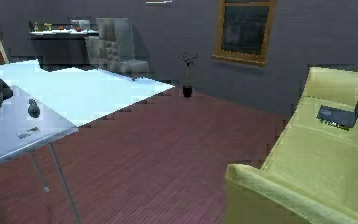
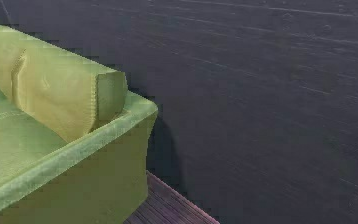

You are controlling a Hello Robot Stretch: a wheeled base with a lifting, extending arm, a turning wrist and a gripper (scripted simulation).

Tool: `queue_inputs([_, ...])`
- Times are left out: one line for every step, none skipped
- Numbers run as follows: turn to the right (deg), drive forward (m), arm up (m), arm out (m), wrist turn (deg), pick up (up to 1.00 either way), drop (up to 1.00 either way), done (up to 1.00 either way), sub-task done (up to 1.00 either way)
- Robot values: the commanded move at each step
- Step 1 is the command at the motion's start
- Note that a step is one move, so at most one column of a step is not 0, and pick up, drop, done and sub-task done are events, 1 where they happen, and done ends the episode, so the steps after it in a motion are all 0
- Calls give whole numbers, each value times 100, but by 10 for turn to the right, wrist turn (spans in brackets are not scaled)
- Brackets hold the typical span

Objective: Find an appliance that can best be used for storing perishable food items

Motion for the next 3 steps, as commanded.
queue_inputs([-150,0,0,0,0,0,0,0,0])
queue_inputs([0,100,0,0,0,0,0,0,0])
queue_inputs([-120,0,0,0,0,0,0,0,0])
